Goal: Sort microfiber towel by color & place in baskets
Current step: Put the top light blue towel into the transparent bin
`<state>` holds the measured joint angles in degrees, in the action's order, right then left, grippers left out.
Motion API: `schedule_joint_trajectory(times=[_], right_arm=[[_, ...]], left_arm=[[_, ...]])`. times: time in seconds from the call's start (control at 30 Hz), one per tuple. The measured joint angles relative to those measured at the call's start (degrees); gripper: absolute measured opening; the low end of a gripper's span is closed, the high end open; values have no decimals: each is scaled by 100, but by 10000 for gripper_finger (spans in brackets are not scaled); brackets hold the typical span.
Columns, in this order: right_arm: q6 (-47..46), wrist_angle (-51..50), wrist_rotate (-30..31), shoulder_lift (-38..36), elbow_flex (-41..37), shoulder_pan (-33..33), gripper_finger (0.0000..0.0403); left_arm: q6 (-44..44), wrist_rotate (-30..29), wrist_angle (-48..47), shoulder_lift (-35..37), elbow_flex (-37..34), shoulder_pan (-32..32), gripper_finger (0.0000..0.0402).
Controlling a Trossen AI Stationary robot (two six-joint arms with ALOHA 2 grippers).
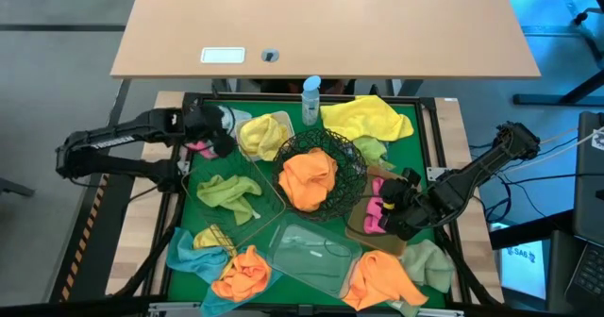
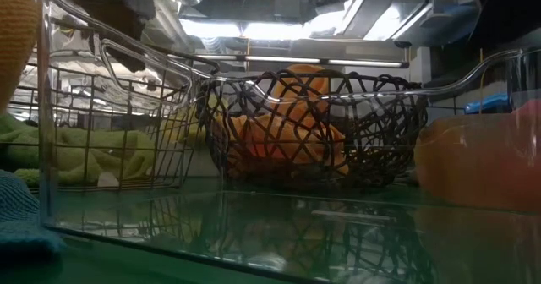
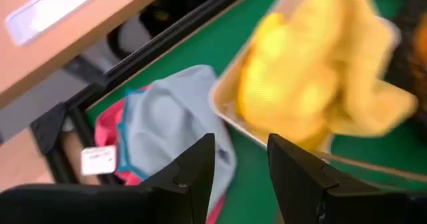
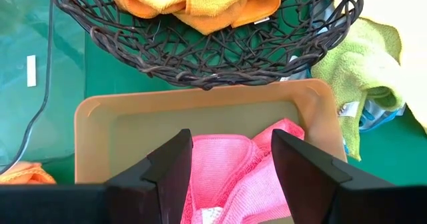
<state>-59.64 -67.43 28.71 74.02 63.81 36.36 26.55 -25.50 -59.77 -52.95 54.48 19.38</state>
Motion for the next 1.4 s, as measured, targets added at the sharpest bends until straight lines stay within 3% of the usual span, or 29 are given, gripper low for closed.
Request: schedule_joint_trajectory(times=[0.27, 0.63, 0.87, 1.27, 1.4], right_arm=[[0, 0, -3, 0, -1, -1, 202], [0, 2, -6, 0, -2, 0, 202], [0, 2, -11, 0, -2, 0, 202], [0, 2, -11, 0, -2, -1, 202], [0, 2, -9, 0, -2, -1, 202]], left_arm=[[-519, 364, 52, -372, 0, 1549, 131], [-1542, 1169, 546, -1945, -2, 2989, 131], [-1686, 1219, 546, -2762, -2, 3497, 131], [-1866, 2111, 547, -3566, -2, 3946, 129], [-1834, 2117, 544, -3611, -2, 3950, 95]])
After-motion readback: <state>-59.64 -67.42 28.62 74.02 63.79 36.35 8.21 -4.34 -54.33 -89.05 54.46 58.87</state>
